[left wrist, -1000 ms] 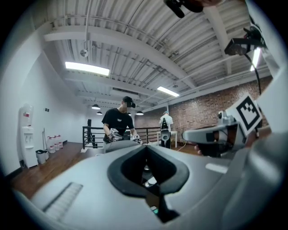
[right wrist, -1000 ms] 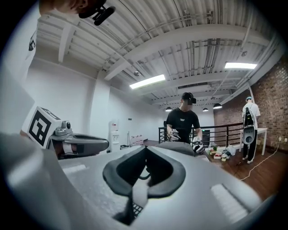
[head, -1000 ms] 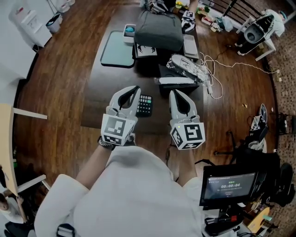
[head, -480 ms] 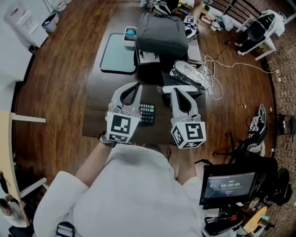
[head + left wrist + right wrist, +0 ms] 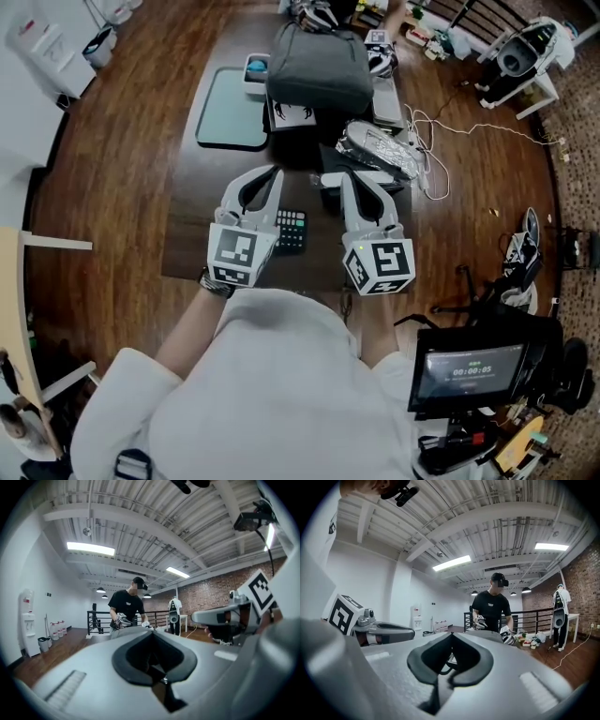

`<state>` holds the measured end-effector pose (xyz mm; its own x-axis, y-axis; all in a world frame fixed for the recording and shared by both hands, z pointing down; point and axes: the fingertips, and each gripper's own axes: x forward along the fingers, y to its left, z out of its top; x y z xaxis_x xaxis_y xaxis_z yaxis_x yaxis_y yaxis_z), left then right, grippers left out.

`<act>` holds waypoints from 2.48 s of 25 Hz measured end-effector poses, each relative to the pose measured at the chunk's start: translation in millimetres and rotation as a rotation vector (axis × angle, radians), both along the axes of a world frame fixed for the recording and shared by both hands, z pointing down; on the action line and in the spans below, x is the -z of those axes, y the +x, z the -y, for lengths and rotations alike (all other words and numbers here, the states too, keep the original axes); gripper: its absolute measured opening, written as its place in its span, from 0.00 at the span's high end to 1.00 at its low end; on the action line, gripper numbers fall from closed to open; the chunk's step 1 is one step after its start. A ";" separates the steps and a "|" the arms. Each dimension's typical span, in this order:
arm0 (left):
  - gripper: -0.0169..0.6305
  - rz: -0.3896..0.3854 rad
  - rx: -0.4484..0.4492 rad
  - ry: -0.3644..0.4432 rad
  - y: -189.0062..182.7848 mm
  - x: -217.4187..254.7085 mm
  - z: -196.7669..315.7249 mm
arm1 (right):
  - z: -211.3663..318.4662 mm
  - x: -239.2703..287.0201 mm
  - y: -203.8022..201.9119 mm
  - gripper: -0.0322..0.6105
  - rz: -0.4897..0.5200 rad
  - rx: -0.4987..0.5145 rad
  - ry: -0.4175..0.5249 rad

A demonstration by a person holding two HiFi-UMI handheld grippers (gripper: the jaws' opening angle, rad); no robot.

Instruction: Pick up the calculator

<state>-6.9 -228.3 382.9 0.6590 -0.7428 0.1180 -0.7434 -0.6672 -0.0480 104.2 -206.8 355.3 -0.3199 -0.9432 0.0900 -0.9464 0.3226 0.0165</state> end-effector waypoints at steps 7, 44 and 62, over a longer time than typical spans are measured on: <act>0.95 0.011 -0.016 -0.016 14.1 -6.5 -5.7 | -6.9 -6.7 7.0 0.95 0.050 0.037 -0.015; 0.78 0.135 0.082 -0.548 -17.4 -169.1 -28.4 | -11.6 -160.4 -41.5 0.76 0.080 0.241 -0.490; 0.78 0.153 0.138 -0.785 -33.1 -250.8 -41.0 | -15.6 -258.5 -38.8 0.76 0.018 0.233 -0.723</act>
